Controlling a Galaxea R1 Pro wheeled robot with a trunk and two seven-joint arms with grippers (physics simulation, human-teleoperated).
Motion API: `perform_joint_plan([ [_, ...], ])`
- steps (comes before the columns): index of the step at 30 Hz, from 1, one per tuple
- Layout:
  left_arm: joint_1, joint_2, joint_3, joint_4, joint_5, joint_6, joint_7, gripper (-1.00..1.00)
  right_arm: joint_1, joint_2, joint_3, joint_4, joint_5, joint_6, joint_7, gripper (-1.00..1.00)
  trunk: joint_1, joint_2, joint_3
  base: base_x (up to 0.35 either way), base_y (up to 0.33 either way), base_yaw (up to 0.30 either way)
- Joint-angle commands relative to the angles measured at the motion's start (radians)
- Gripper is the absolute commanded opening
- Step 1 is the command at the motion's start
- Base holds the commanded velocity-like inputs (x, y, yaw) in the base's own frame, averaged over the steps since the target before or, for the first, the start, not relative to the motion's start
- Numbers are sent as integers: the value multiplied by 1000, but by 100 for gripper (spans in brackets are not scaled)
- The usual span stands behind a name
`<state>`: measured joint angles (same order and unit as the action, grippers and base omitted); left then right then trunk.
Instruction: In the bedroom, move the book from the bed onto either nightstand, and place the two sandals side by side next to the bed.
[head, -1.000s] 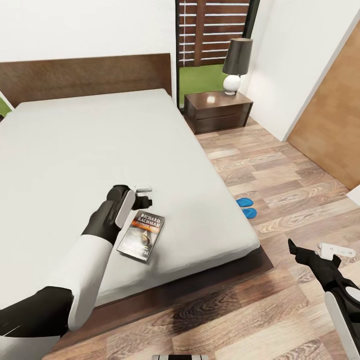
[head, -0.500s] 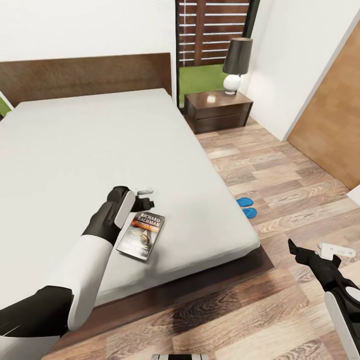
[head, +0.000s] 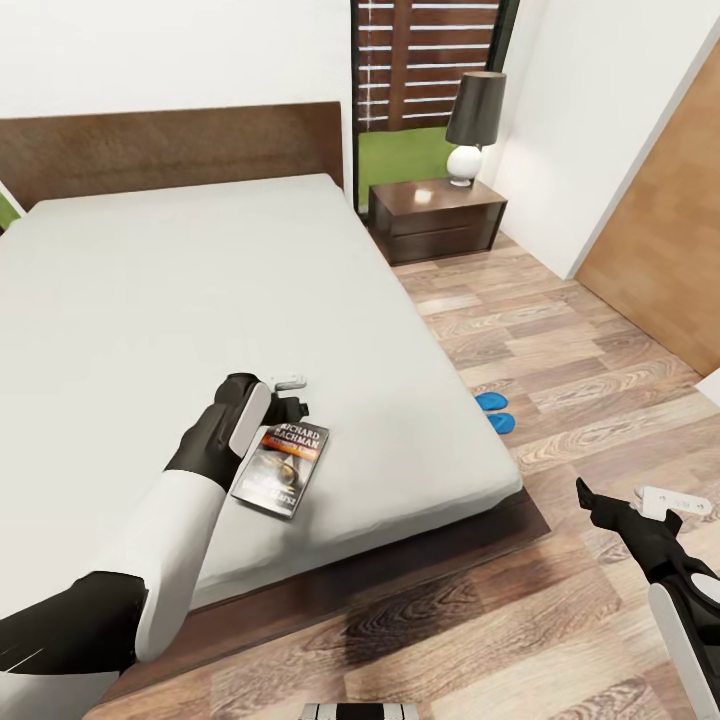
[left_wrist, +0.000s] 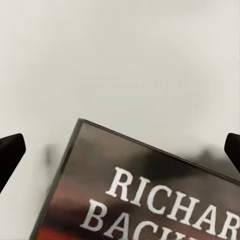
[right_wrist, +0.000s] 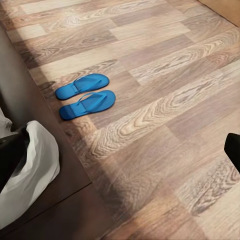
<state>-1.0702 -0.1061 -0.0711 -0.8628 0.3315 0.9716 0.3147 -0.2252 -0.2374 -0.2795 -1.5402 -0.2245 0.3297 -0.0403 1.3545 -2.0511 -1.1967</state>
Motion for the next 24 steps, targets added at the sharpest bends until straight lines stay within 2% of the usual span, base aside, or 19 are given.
perform_joint_plan([
  [1,0,0,-2,-1,11,2,10,100,0,0,0,-1,-10,5,-4,100,0,0,-1,0,0,0],
  [11,-1,0,-2,-1,10,2,10,100,0,0,0,-1,-10,5,-4,100,0,0,-1,0,0,0],
  [15,-1,0,-1,-1,10,2,9,100,0,0,0,-1,-10,5,-4,100,15,-28,-13,0,0,0],
  [24,-1,0,-1,-1,11,2,8,100,0,0,0,-1,-10,5,-4,100,15,-28,-13,0,0,0],
])
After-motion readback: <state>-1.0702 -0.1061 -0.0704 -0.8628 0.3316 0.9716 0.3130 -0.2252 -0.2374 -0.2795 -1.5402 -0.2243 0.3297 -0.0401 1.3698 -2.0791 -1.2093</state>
